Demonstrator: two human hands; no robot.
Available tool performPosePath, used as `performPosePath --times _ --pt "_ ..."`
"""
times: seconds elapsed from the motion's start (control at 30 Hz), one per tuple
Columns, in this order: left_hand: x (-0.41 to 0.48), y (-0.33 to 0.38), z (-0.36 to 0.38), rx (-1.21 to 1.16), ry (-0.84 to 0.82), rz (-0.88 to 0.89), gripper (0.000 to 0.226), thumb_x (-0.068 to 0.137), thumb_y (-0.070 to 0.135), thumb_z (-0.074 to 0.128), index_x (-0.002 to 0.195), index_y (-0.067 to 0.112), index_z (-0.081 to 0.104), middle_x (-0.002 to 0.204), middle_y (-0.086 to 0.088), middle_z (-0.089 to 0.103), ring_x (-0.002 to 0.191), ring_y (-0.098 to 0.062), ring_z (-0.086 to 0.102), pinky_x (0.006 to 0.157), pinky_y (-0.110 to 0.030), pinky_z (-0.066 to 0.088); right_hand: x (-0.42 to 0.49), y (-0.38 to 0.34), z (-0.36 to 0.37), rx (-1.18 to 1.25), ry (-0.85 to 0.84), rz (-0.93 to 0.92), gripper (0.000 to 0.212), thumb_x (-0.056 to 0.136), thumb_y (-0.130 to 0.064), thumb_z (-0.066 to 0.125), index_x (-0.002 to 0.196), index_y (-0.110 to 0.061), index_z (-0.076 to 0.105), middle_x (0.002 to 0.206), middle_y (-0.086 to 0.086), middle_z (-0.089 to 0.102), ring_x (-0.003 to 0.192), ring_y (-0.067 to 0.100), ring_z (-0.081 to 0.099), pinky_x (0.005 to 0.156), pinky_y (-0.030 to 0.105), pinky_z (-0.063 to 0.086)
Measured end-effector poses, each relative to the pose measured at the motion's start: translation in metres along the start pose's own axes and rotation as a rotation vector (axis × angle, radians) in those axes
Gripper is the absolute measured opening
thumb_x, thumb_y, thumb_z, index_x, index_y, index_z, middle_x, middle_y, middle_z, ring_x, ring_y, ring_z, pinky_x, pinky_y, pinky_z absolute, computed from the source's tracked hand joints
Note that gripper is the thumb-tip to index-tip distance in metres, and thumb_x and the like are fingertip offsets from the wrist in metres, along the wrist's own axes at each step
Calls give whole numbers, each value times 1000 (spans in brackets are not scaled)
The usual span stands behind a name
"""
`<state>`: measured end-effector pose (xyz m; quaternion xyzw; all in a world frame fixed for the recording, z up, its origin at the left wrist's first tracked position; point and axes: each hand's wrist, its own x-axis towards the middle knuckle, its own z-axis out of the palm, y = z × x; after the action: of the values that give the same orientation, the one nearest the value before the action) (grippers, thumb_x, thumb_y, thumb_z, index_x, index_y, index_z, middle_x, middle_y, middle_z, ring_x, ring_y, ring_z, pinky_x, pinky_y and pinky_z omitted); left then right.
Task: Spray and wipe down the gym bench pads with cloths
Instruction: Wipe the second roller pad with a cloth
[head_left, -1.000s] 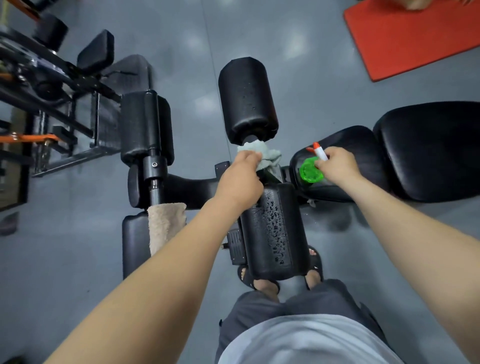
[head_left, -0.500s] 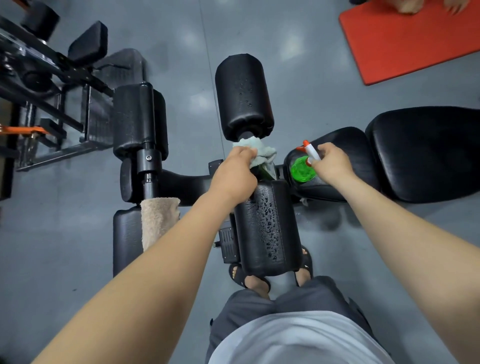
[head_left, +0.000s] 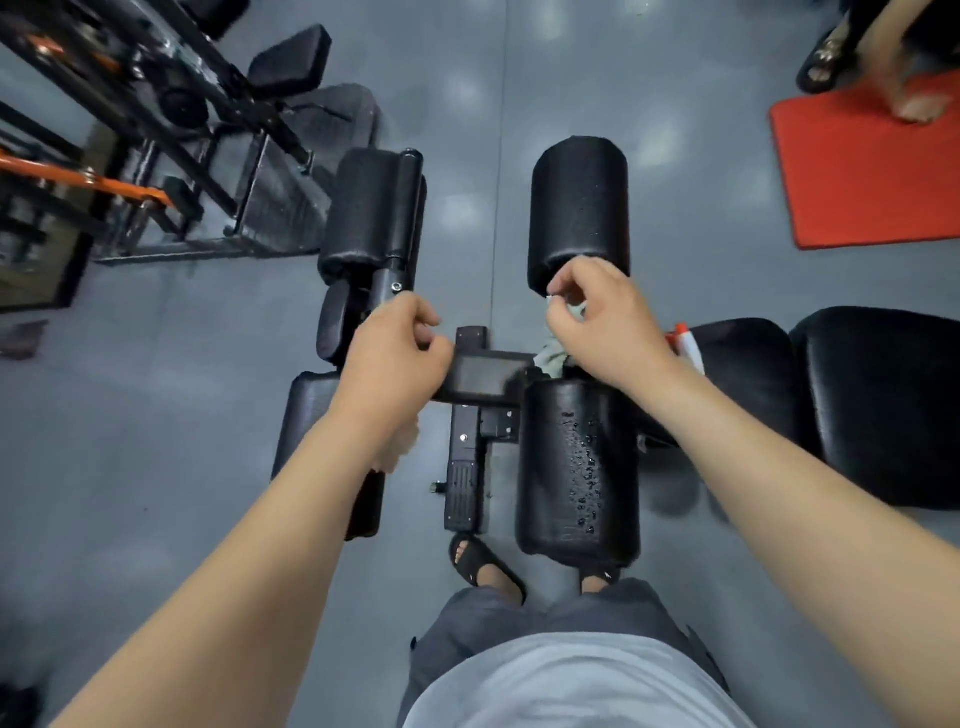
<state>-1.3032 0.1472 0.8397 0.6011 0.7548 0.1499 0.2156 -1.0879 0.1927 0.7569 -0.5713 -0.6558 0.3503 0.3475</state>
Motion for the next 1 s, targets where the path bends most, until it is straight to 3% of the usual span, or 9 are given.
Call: performPosePath --times 0.17,0.3,0.5,0.57,0.63,0.7,0.77,0.9,1.0 --pt "-23 -43 -31 164 -14 -252 29 84 40 67 85 15 53 75 3 60 73 -13 57 58 -30 41 4 -43 49 61 -315 -146 9 87 -18 60 92 -24 63 93 -8 61 88 12 60 78 30 50" --pt "-37 -65 -35 276 -131 -316 47 83 48 69 61 13 47 53 4 49 51 -12 46 45 -25 29 5 -64 77 59 -521 -249 19 85 -20 60 103 -24 65 98 -4 60 92 15 60 87 40 52" --pt "-46 -79 -58 -22 -32 -180 24 91 34 74 76 21 60 67 5 58 61 -3 49 56 -17 38 12 -89 91 -9 -692 -355 56 84 -34 68 138 -39 53 110 -12 47 114 6 46 101 32 44" --pt "-46 -79 -70 -93 -55 -88 13 93 27 73 84 22 64 73 5 62 66 -2 50 65 -21 42 16 -97 92 -2 -729 -376 57 85 -39 72 139 -43 53 114 -11 46 118 5 43 101 27 41" --pt "-42 -83 -81 -128 -47 -12 8 95 18 70 92 26 68 84 10 66 77 0 55 74 -18 42 22 -106 96 73 -731 -383 33 85 -39 74 117 -40 64 109 -12 47 110 4 46 92 24 40" --pt "-35 -87 -89 -175 -13 21 17 96 11 66 96 27 70 95 6 67 88 -2 59 81 -16 43 26 -112 97 150 -701 -367 15 86 -34 77 96 -31 66 105 -11 48 100 1 48 85 19 37" --pt "-25 -91 -94 -206 18 54 29 97 7 64 94 35 68 97 3 65 93 -8 58 84 -17 41 32 -117 96 196 -669 -378 19 85 -29 79 90 -25 61 108 -9 51 98 2 51 83 18 40" --pt "-6 -88 -97 -190 7 116 38 99 8 60 92 45 62 93 10 61 96 -12 55 86 -19 39 41 -124 89 353 -696 -261 38 85 -22 81 112 -22 55 118 -5 62 102 5 62 89 25 51" --pt "10 -84 -98 -311 0 86 26 99 12 61 95 38 65 95 8 67 92 -13 65 85 -21 49 52 -123 87 382 -672 -185 34 88 -21 80 117 -22 62 98 -8 67 86 2 63 86 25 51"
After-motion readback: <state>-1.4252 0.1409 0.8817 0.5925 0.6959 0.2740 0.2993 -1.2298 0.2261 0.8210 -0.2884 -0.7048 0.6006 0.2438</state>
